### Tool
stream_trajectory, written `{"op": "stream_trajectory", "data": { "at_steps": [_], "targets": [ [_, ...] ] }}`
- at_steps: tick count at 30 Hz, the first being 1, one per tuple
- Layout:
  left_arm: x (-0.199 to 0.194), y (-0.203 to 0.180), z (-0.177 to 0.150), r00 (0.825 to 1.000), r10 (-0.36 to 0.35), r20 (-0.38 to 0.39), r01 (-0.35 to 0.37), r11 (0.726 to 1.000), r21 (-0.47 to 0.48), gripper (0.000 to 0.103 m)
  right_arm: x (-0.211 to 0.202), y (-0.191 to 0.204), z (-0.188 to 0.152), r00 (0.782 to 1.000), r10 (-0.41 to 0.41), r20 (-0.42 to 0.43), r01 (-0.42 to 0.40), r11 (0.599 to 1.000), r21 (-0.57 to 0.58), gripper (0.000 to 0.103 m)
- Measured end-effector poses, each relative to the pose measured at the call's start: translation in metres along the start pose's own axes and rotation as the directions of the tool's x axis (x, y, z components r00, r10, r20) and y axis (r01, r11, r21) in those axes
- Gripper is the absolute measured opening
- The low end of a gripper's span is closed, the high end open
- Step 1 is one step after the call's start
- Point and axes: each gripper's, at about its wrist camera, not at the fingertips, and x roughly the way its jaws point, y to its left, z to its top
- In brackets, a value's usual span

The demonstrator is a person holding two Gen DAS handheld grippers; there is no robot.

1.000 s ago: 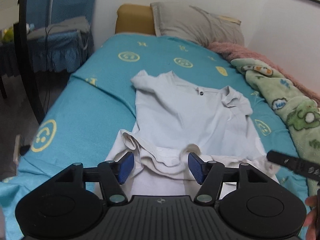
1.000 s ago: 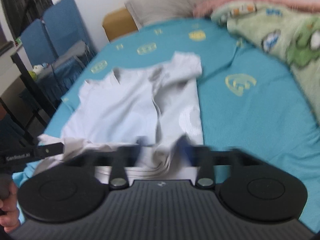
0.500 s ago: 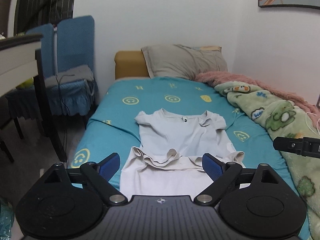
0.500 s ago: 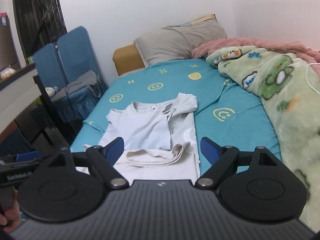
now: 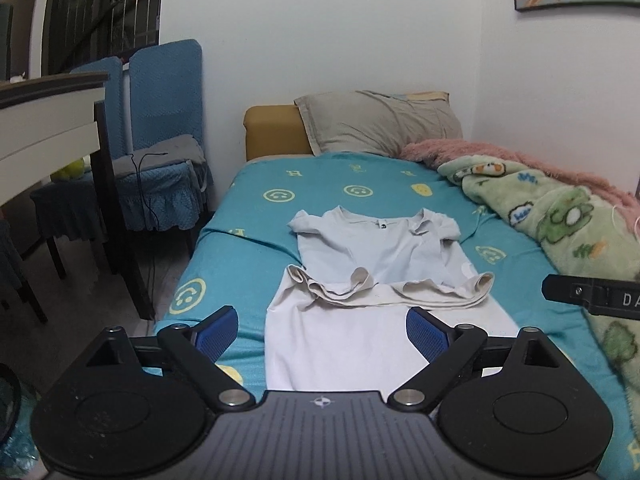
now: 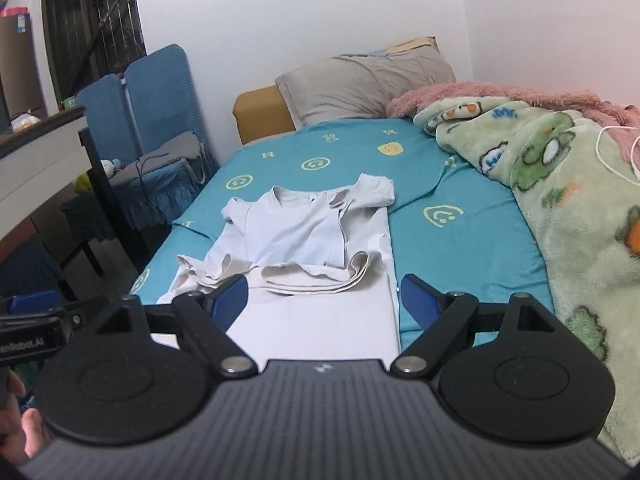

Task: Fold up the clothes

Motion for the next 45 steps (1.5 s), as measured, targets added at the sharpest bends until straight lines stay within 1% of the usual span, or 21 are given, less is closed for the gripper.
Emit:
{"op": "stream_trajectory", "data": {
  "at_steps": [4,6,8,10,13,16,19,20,22,24,26,30,32,34,36,37,40,41,43,45],
  "targets": [
    [0.009,0.000,-0.004,0.998,-0.020,-0.054,0.019,1.000,-0.025,0.093,0.002,0.003,-0.003,1.000,0.003,-0.008,-0.003,1.000,-0.008,0.085],
    [0.016,0.004,-0.008,0.994,-0.038,-0.102,0.032,0.997,-0.067,0.093,0.002,0.004,-0.003,1.000,-0.004,-0.010,0.004,1.000,-0.011,0.085],
    [0.025,0.009,-0.012,0.984,-0.063,-0.168,0.043,0.992,-0.119,0.093,0.004,0.003,-0.004,1.000,-0.015,-0.021,0.014,1.000,-0.006,0.085],
    [0.036,0.015,-0.017,0.967,-0.093,-0.238,0.051,0.983,-0.175,0.093,0.006,0.000,-0.006,0.999,-0.025,-0.039,0.025,1.000,0.008,0.085],
    [0.050,0.027,-0.027,0.935,-0.147,-0.322,0.058,0.961,-0.270,0.093,0.009,-0.005,-0.007,0.997,-0.043,-0.066,0.045,0.998,0.032,0.085],
    [0.063,0.036,-0.037,0.901,-0.201,-0.384,0.063,0.937,-0.343,0.093,0.011,-0.010,-0.009,0.995,-0.054,-0.088,0.059,0.996,0.062,0.085],
    [0.075,0.038,-0.046,0.867,-0.249,-0.432,0.075,0.921,-0.382,0.093,0.013,-0.016,-0.009,0.993,-0.062,-0.104,0.072,0.993,0.090,0.085],
    [0.078,0.038,-0.048,0.858,-0.258,-0.444,0.075,0.918,-0.388,0.093,0.014,-0.018,-0.010,0.992,-0.068,-0.111,0.079,0.992,0.096,0.085],
    [0.082,0.037,-0.051,0.847,-0.265,-0.460,0.078,0.919,-0.386,0.093,0.015,-0.020,-0.012,0.986,-0.101,-0.133,0.113,0.990,0.087,0.085],
    [0.086,0.040,-0.052,0.846,-0.251,-0.471,0.056,0.919,-0.390,0.093,0.015,-0.024,-0.014,0.981,-0.119,-0.154,0.135,0.986,0.097,0.085],
    [0.090,0.049,-0.053,0.843,-0.272,-0.464,0.045,0.896,-0.442,0.093,0.015,-0.032,-0.017,0.978,-0.106,-0.181,0.133,0.980,0.145,0.085],
    [0.101,0.064,-0.054,0.838,-0.330,-0.434,0.046,0.836,-0.547,0.093,0.019,-0.044,-0.021,0.966,-0.085,-0.245,0.143,0.963,0.228,0.085],
    [0.106,0.071,-0.054,0.837,-0.360,-0.411,0.049,0.798,-0.600,0.093,0.024,-0.047,-0.023,0.959,-0.079,-0.273,0.151,0.956,0.253,0.085],
    [0.110,0.076,-0.055,0.833,-0.394,-0.388,0.054,0.756,-0.652,0.092,0.026,-0.051,-0.025,0.956,-0.037,-0.291,0.131,0.942,0.309,0.085],
    [0.112,0.080,-0.056,0.826,-0.429,-0.365,0.062,0.713,-0.698,0.090,0.028,-0.055,-0.028,0.952,0.013,-0.306,0.106,0.923,0.369,0.085],
    [0.113,0.081,-0.057,0.824,-0.441,-0.356,0.063,0.696,-0.716,0.088,0.028,-0.057,-0.031,0.949,0.041,-0.312,0.092,0.912,0.400,0.085],
    [0.111,0.081,-0.057,0.818,-0.458,-0.349,0.061,0.672,-0.738,0.085,0.034,-0.063,-0.041,0.934,0.154,-0.323,0.047,0.844,0.535,0.085],
    [0.109,0.081,-0.058,0.813,-0.468,-0.345,0.064,0.661,-0.747,0.085,0.035,-0.066,-0.044,0.927,0.191,-0.323,0.033,0.815,0.578,0.085],
    [0.105,0.082,-0.062,0.801,-0.499,-0.332,0.071,0.630,-0.774,0.085,0.043,-0.074,-0.055,0.908,0.271,-0.320,0.024,0.728,0.685,0.085],
    [0.102,0.082,-0.064,0.788,-0.526,-0.321,0.079,0.604,-0.793,0.085,0.050,-0.081,-0.068,0.892,0.322,-0.318,0.040,0.644,0.764,0.085]
  ]
}}
